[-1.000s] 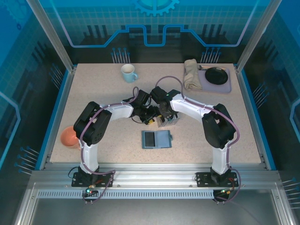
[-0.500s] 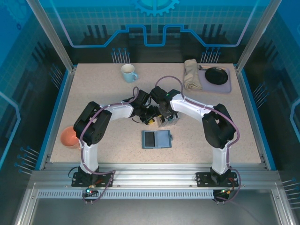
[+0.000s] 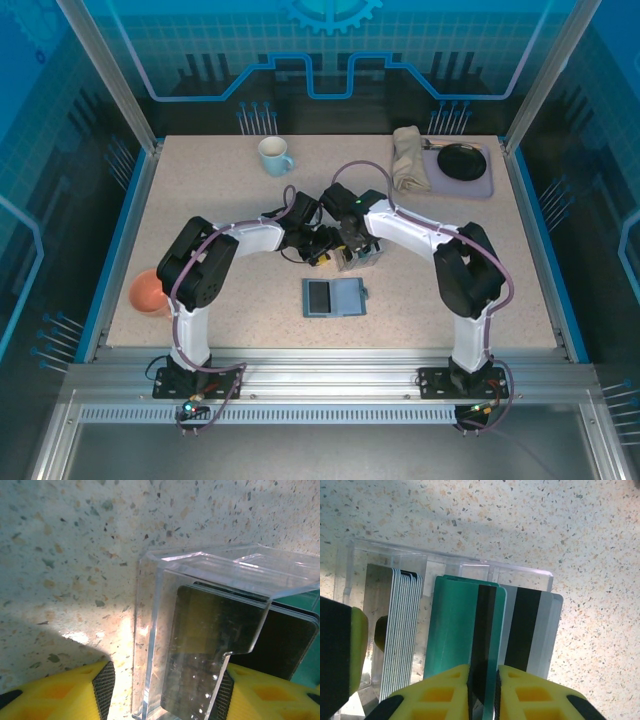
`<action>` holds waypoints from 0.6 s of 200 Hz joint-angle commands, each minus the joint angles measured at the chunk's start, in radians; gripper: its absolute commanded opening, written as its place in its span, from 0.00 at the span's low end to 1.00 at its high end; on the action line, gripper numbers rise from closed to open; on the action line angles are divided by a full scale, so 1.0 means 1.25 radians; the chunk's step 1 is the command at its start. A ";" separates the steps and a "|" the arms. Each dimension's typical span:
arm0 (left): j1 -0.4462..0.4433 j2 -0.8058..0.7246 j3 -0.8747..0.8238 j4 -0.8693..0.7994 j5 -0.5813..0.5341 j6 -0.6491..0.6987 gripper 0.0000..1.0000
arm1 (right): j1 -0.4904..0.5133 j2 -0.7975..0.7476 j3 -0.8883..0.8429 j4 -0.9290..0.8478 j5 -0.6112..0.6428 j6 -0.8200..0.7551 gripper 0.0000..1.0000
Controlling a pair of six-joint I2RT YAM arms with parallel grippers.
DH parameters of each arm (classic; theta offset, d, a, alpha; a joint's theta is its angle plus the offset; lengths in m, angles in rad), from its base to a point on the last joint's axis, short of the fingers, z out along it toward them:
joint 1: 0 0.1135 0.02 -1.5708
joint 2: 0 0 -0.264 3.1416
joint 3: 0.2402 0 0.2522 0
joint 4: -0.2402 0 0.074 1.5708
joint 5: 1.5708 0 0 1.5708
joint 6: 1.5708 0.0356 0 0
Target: Put the credit cards into the card holder
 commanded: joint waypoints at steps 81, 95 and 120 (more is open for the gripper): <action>0.003 -0.006 -0.024 -0.043 0.001 -0.010 0.56 | -0.003 -0.090 0.014 -0.045 -0.069 0.029 0.04; 0.003 -0.011 -0.024 -0.040 0.005 -0.011 0.56 | -0.012 -0.117 0.003 -0.035 -0.116 0.041 0.05; 0.003 -0.033 -0.026 -0.034 0.012 -0.007 0.57 | -0.038 -0.185 -0.029 -0.010 -0.217 0.067 0.05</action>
